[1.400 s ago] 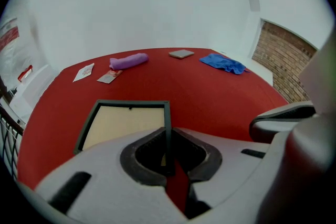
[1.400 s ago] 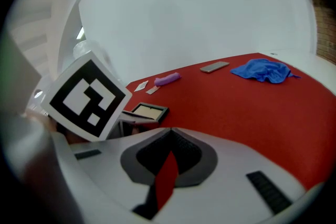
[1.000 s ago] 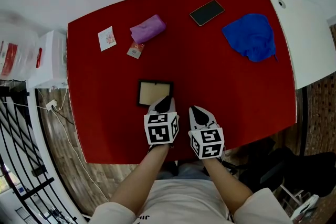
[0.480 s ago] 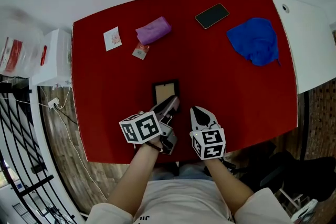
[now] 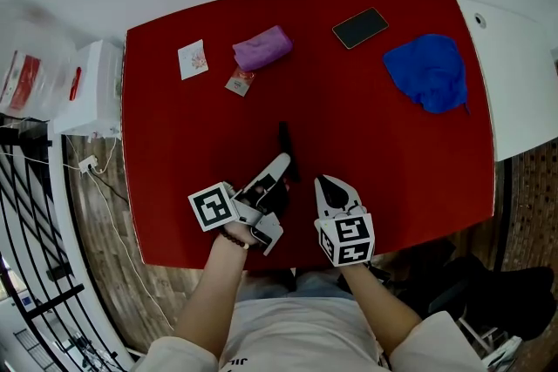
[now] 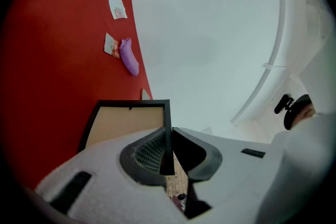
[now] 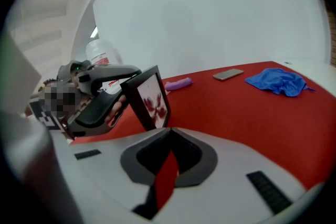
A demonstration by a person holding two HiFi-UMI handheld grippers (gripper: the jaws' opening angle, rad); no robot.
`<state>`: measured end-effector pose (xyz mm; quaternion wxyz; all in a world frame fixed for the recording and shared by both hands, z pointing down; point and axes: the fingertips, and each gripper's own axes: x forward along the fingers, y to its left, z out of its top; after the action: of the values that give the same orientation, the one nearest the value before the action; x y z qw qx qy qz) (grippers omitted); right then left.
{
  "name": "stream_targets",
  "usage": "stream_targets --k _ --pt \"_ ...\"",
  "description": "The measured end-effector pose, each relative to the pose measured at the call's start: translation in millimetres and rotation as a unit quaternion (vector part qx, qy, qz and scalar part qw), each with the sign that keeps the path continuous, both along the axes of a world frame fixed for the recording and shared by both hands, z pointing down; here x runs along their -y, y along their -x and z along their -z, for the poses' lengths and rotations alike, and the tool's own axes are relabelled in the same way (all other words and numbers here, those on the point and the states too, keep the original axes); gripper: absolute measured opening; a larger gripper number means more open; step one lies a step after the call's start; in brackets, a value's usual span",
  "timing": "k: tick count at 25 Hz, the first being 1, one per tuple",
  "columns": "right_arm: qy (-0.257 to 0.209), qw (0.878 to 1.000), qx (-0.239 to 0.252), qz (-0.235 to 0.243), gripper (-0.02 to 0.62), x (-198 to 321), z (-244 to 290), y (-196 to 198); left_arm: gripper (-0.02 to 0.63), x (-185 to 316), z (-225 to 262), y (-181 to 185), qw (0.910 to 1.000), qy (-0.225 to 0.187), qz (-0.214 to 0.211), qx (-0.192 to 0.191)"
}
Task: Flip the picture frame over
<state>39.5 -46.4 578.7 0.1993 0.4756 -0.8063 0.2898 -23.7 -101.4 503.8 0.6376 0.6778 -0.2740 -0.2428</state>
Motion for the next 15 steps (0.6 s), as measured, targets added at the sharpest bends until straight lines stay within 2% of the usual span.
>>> stream_targets --k 2,5,7,10,13,15 --pt "-0.005 1.000 -0.006 0.008 0.005 -0.7 1.1 3.1 0.044 3.4 5.5 2.1 0.9992 -0.016 0.003 -0.036" --pt "-0.018 1.000 -0.016 0.020 0.005 -1.5 3.5 6.3 0.046 5.8 -0.6 10.0 0.9966 -0.015 0.014 -0.079" --pt "-0.030 0.999 -0.025 0.038 0.005 -2.3 4.7 10.7 0.046 4.0 -8.5 17.1 0.9956 -0.012 0.022 -0.091" --pt "-0.056 0.993 -0.048 0.096 0.006 -2.6 5.2 27.7 0.045 3.1 -10.2 23.7 0.9951 -0.019 0.023 -0.094" --pt "-0.091 0.980 -0.092 0.150 0.008 1.8 6.9 41.9 0.046 2.0 -10.0 25.1 0.9954 -0.018 0.017 -0.093" --pt "-0.109 0.971 -0.111 0.180 0.053 6.6 7.7 51.0 0.046 1.6 -9.9 25.8 0.9955 -0.017 0.014 -0.092"
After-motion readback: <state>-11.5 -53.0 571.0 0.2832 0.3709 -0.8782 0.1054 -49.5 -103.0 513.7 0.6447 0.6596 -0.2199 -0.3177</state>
